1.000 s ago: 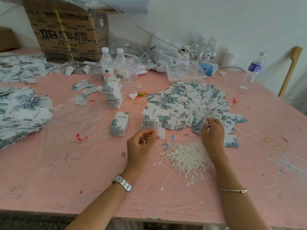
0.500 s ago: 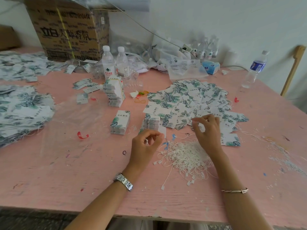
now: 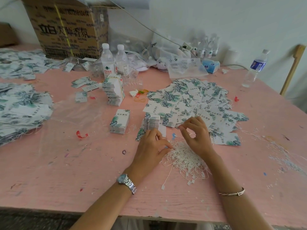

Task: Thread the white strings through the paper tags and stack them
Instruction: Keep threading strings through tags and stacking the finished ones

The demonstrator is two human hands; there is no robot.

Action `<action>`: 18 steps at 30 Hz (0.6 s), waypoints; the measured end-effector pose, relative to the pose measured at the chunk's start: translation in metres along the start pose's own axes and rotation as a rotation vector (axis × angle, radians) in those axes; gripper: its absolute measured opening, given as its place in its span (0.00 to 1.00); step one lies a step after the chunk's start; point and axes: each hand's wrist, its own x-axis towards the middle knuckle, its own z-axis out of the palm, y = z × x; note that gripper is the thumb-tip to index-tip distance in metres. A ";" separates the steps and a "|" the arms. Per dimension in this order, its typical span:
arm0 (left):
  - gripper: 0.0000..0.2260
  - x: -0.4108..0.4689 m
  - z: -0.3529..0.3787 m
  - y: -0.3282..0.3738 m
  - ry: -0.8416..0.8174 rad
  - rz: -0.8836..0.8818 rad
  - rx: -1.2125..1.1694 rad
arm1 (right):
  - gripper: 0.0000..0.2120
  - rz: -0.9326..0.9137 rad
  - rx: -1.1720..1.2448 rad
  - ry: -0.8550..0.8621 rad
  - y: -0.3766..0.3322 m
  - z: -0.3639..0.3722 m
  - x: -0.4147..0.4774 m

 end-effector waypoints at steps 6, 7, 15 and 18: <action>0.08 0.002 -0.004 0.000 0.206 -0.154 -0.038 | 0.13 0.074 0.131 -0.171 -0.010 0.001 -0.002; 0.08 0.002 -0.005 0.001 0.219 -0.171 -0.041 | 0.15 0.083 0.161 -0.211 -0.013 0.001 -0.002; 0.07 0.001 -0.004 0.000 0.261 -0.205 -0.055 | 0.03 0.115 0.298 -0.354 -0.019 0.008 -0.002; 0.06 0.001 -0.003 0.000 0.279 -0.205 -0.062 | 0.03 0.131 0.302 -0.371 -0.018 0.006 -0.002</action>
